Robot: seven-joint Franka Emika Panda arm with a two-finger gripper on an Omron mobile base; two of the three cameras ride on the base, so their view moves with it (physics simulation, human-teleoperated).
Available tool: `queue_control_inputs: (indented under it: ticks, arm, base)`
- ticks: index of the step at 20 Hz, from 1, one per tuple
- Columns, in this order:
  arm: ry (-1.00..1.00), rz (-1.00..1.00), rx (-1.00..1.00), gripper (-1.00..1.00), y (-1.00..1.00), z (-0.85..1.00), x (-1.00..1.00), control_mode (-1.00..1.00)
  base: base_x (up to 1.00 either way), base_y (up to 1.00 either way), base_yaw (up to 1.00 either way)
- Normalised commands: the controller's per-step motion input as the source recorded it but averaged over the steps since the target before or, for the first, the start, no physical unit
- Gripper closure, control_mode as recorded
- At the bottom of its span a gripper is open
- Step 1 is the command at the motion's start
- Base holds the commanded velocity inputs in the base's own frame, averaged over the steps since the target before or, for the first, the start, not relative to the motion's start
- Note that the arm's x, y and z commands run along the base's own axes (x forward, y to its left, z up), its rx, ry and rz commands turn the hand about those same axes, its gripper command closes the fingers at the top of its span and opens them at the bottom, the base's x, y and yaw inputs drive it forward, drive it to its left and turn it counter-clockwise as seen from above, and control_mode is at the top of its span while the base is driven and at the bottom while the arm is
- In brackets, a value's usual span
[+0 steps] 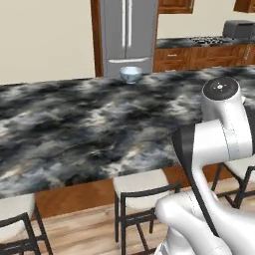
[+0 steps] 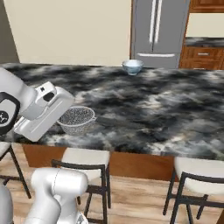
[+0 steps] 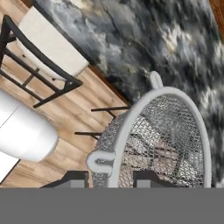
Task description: Open the cabinet and setup a tea strainer by placing it in the bowl upright.
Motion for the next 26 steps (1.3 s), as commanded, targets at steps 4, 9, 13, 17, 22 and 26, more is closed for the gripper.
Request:
queue_control_inputs:
  ticks: [4,9,13,17,22,26]
  arm:
    - [0.00,0.00,0.00,1.00,0.00,0.00,0.00,1.00]
    - [0.00,0.00,0.00,1.00,0.00,0.00,0.00,1.00]
    - [0.00,0.00,0.00,1.00,0.00,0.00,0.00,1.00]
    - [0.00,0.00,0.00,1.00,0.00,0.00,0.00,1.00]
    - [0.00,0.00,0.00,1.00,0.00,0.00,0.00,1.00]
    - [0.00,0.00,0.00,1.00,0.00,0.00,0.00,1.00]
  base:
    - [-0.02,-0.08,-0.82]
    - [0.00,-0.03,-0.79]
    - [0.05,0.00,-0.78]
    - [0.15,0.01,-0.80]
    - [0.25,0.16,-0.73]
    - [0.28,0.60,-0.47]
